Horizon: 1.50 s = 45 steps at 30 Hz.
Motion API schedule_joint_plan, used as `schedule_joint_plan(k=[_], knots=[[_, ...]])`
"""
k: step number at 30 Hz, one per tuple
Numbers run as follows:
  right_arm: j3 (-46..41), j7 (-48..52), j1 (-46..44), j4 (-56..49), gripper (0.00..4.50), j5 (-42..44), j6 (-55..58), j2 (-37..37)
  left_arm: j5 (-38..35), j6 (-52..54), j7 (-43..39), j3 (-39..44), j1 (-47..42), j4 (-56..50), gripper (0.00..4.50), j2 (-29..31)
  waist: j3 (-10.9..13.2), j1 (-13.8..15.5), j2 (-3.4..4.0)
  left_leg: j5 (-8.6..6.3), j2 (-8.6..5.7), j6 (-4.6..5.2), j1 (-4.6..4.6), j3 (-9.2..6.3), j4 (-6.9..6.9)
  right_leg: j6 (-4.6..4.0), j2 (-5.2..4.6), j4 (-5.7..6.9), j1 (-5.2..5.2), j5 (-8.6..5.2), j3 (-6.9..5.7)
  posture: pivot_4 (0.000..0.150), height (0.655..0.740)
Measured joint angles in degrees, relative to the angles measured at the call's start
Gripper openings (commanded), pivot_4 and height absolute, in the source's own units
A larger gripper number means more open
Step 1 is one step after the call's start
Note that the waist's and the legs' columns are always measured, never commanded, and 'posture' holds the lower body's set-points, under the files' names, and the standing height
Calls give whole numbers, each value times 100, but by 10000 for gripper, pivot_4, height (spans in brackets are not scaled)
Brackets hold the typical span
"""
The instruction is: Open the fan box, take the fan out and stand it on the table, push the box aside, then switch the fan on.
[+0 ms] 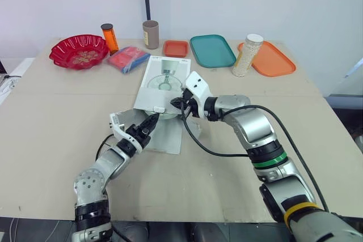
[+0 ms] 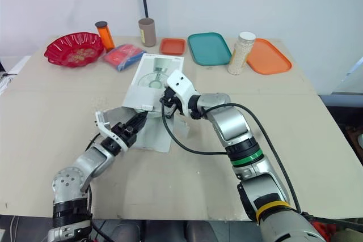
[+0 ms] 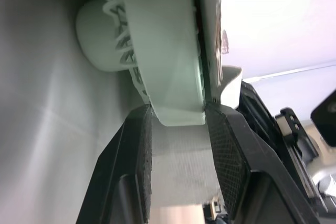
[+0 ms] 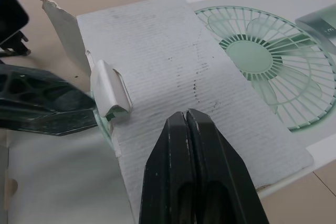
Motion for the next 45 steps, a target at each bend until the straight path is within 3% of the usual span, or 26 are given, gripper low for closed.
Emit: schedule_joint_plan(k=[9,13,14,17,29,30,38,45], knots=[[0,-5,29,-1,0,-9,-24,24,-761,171,328,-9,649,-471,16698,467,0,17,0,2,-2,-3,0,-1,0,0,-1,0,1,0,-1,1500,7400],[0,-5,38,-1,0,-21,-55,44,-729,92,255,-132,604,-468,24717,483,0,17,0,2,-2,-4,-1,-1,-1,0,-1,-1,0,0,-1,1500,7400],[0,-4,39,-1,0,-26,-56,52,-666,64,221,-223,552,-455,30055,480,0,18,0,3,-2,-5,-1,-1,-1,0,-1,-2,0,0,-1,1500,7400],[2,10,39,1,0,-38,-70,66,-608,-42,198,-372,384,-313,39527,411,0,15,0,3,-2,-6,-1,-1,-2,0,-1,-1,0,0,-1,1500,7400],[3,34,38,2,0,-46,-76,32,-51,-635,-164,-451,-399,589,39527,86,0,18,0,4,-4,-8,-2,-1,-3,0,-1,-3,0,0,-2,1500,7400],[4,34,38,2,0,-46,-75,32,-13,-692,-184,-446,-443,640,34269,17,0,18,0,4,-4,-8,-2,-1,-3,0,-1,-3,0,0,-2,1500,7400],[26,43,41,-15,0,-49,-69,-10,44,-718,-339,-404,-492,776,10089,-57,0,17,-1,5,-4,-9,-1,-1,-3,0,-1,-3,1,0,-3,1500,7400],[29,44,42,-18,0,-49,-69,-13,45,-710,-332,-385,-486,775,9761,-82,0,17,-1,5,-4,-9,-1,-2,-3,1,-1,-3,1,0,-2,1500,7400]])
